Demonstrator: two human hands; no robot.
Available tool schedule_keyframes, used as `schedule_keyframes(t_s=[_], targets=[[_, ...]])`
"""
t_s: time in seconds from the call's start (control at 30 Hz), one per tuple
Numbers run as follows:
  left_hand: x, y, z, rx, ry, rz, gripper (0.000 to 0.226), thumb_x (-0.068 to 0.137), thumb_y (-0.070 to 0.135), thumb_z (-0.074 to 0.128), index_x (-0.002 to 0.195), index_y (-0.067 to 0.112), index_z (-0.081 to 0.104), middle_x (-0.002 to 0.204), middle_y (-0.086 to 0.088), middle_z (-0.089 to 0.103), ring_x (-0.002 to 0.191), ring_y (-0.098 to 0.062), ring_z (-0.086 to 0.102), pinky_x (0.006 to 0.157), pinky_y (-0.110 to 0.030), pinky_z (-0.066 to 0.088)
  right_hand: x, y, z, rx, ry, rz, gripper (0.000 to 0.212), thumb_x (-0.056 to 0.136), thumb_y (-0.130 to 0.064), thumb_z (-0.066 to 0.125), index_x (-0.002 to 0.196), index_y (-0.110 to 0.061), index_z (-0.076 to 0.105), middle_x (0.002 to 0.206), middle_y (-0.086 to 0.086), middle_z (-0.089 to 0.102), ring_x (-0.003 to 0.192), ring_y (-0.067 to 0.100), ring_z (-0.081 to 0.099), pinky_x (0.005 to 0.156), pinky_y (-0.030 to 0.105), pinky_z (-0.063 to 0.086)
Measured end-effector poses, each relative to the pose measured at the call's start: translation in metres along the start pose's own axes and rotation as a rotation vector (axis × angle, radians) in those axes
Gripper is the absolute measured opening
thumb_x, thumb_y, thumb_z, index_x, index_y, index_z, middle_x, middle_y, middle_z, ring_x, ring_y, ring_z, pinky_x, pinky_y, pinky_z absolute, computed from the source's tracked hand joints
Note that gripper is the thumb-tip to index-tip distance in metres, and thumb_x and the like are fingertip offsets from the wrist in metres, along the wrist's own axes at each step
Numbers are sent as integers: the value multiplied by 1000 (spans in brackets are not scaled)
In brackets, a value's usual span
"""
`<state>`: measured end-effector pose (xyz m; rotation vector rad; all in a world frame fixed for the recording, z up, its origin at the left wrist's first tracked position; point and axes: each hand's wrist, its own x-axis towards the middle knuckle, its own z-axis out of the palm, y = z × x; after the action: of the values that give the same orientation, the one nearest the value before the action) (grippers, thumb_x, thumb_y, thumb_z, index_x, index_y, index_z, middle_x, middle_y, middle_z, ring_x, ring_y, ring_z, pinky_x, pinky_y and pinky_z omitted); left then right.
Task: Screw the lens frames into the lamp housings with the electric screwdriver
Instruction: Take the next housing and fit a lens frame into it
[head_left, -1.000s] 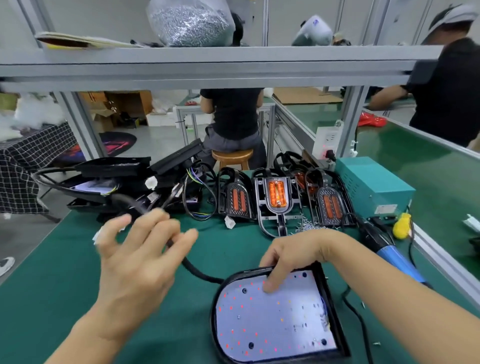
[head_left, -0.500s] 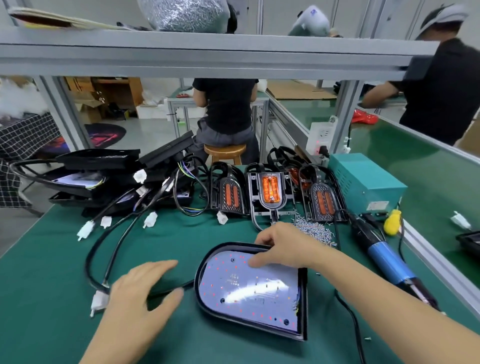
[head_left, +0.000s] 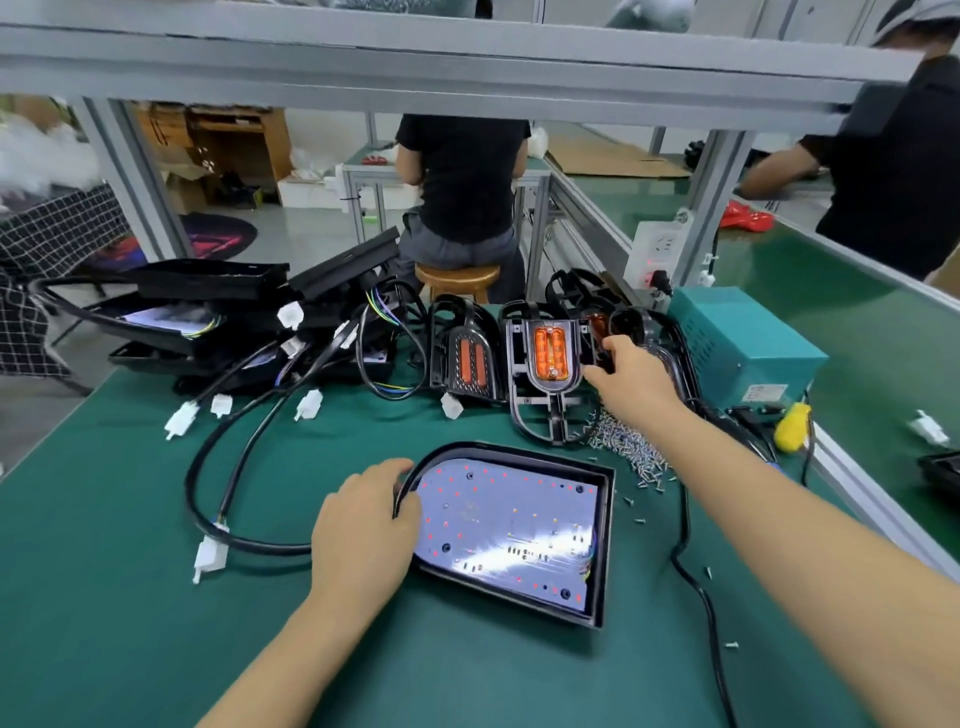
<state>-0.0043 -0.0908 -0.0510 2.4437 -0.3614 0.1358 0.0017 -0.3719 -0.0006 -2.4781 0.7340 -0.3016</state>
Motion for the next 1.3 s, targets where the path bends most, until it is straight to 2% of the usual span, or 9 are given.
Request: schedule_keyframes(t_s=[0.33,0.47,0.57,0.67,0.77,0.87,1.0,1.13,1.3], targets=[[2,5,3,52,13,9,25,91,17,49,112,10,61,104,-7,65,96,-31,55,81,-37,42,15,4,9,50,55,170,48,96,-27,60,133,-2,43,127,21,56,106,38,61,88,44,50],[1,6,2,29,6,-8,30,91,18,49,119,15,59,108,-4,64,98,-28,55,82,-35,42,11,2,11,-146,74,137,36,95,-29,61,117,-1,54,124,20,53,104,37,59,78,38,46],[1,7,1,28,-9,-25,29,91,19,49,118,16,59,104,-4,64,95,-29,55,82,-37,43,8,-1,12,-192,128,94,15,94,-17,58,85,-5,57,95,18,52,81,32,54,66,33,41],[2,7,-1,-1,-25,-37,32,90,20,53,121,18,59,109,-3,64,99,-27,55,87,-37,43,3,-2,7,-85,188,71,23,91,-10,56,70,-5,48,71,13,50,68,28,48,56,31,36],[1,8,-5,-101,56,38,28,91,22,56,118,18,61,114,2,62,103,-22,50,93,-40,40,-6,-6,-9,114,245,49,19,90,-10,54,72,-5,49,79,20,60,66,33,66,50,32,45],[-2,23,-11,-386,165,102,20,92,32,56,111,29,60,105,21,58,104,-8,49,88,-30,41,-23,-13,-22,297,279,63,22,89,-13,54,70,-6,46,74,8,54,44,19,65,30,17,30],[1,63,-15,-938,-85,34,37,76,53,61,110,42,53,106,27,63,104,9,55,81,-13,41,-60,-35,-21,418,246,-15,17,85,-11,59,73,0,53,69,8,61,38,11,61,38,27,45],[12,81,-8,-1178,-187,-9,39,88,16,64,123,24,50,110,3,67,107,-17,62,92,-31,47,-94,-46,-11,472,167,-44,15,85,-13,64,74,-5,56,71,9,65,53,21,67,47,32,53],[25,57,-25,-1233,-253,-40,39,90,-5,50,122,16,56,92,-4,66,78,-18,65,69,-25,53,-109,-35,-23,337,216,-218,21,86,-36,69,88,-18,59,83,-7,60,77,13,59,73,35,52]])
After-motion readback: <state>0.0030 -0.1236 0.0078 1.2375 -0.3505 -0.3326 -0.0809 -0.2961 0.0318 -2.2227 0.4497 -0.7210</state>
